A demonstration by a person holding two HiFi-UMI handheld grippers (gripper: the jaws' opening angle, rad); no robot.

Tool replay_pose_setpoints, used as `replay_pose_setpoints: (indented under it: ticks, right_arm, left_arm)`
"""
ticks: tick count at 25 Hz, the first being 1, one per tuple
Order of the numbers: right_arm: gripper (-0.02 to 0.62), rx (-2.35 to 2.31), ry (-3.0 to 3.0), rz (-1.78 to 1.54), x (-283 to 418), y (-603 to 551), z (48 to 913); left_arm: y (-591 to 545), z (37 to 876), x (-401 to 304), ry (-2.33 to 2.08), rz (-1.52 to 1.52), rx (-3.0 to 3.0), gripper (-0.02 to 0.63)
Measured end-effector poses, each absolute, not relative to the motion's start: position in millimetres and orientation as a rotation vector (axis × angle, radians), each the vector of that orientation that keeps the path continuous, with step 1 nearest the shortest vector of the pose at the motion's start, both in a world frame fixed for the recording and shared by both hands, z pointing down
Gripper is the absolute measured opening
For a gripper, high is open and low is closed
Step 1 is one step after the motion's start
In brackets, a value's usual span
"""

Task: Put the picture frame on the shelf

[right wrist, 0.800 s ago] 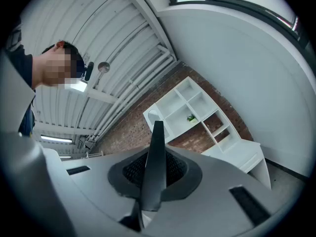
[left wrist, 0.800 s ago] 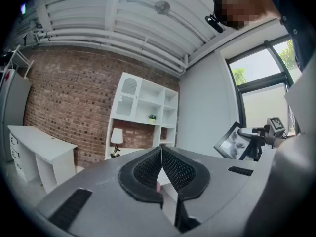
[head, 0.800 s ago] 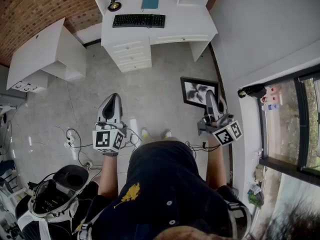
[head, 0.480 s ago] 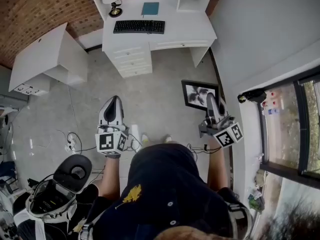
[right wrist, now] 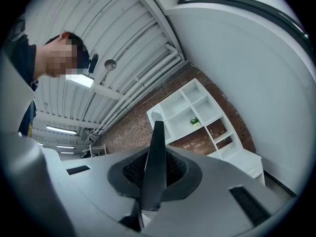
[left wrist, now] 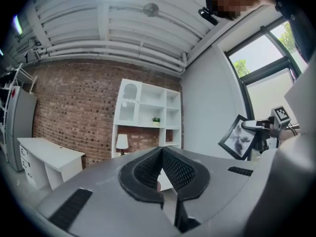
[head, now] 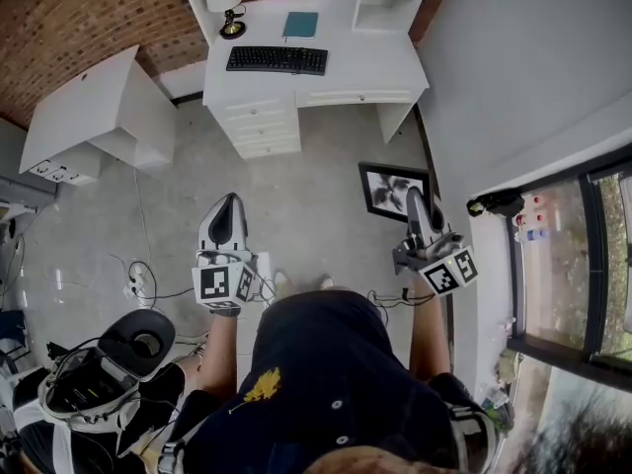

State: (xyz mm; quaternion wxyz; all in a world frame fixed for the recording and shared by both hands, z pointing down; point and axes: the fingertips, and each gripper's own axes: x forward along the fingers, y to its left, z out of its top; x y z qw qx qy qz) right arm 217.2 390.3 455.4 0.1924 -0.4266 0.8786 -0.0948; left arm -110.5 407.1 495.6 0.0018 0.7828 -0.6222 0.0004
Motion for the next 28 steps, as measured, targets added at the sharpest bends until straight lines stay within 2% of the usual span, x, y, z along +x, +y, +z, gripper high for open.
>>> replay_pose_setpoints:
  ticks: [14,28]
  right_arm:
    - [0.023,-1.135,2.524,-0.267,255.8,374.3,461.3]
    - [0.025,-1.216,2.557,-0.172,246.1,322.8,461.7]
  left_arm:
    - [393.1,492.2,-52.8,-1.969,-0.006,2.460,0.018]
    - [328.2,497.6,-60.9,-2.001,0.096,2.499,0.018]
